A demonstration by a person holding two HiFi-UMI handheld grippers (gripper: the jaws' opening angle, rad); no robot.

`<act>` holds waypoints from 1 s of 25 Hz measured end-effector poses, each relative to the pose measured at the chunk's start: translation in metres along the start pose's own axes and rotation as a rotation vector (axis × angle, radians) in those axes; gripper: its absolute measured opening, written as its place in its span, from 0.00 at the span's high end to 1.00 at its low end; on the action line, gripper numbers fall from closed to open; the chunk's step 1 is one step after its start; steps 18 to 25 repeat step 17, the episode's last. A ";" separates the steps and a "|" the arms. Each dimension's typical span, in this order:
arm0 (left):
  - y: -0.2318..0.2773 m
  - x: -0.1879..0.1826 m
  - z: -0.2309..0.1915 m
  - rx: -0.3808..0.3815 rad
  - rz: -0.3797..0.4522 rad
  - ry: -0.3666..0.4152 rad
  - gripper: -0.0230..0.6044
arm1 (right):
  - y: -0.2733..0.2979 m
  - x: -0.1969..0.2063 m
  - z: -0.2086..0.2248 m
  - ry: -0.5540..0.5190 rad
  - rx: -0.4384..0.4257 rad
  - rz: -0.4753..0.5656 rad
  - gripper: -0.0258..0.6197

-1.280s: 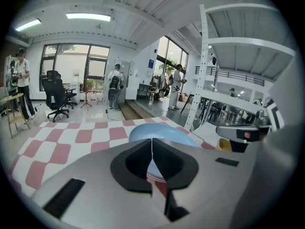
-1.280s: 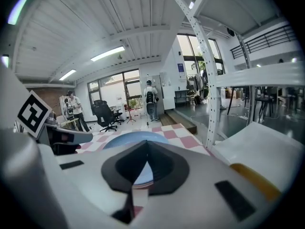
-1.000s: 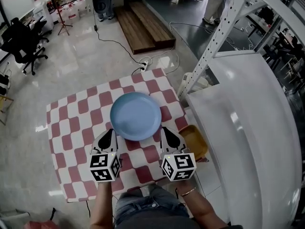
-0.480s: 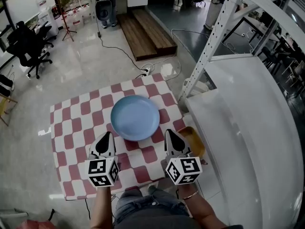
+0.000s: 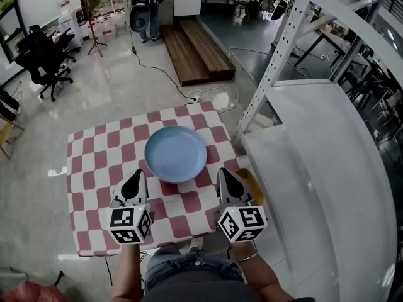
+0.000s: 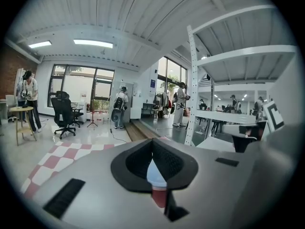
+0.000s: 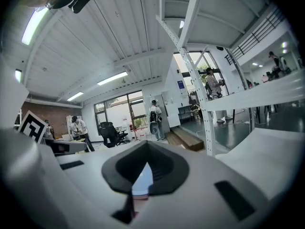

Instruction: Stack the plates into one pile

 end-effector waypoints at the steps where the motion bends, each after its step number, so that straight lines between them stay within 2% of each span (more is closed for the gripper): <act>1: -0.001 -0.001 0.000 -0.001 0.001 0.004 0.94 | -0.001 0.000 -0.001 0.008 -0.005 0.001 0.95; 25: -0.008 -0.010 0.009 -0.002 0.024 0.007 0.94 | -0.006 -0.007 -0.006 0.014 -0.056 0.028 0.95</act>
Point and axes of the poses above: the fingertips, and each gripper's own axes: y forward along the fingers, z to its right, x out of its underside, the point moved 3 cm from there along -y, backward along the fingers, and after that the axes turned 5 degrees about y, right-handed, at the moved point
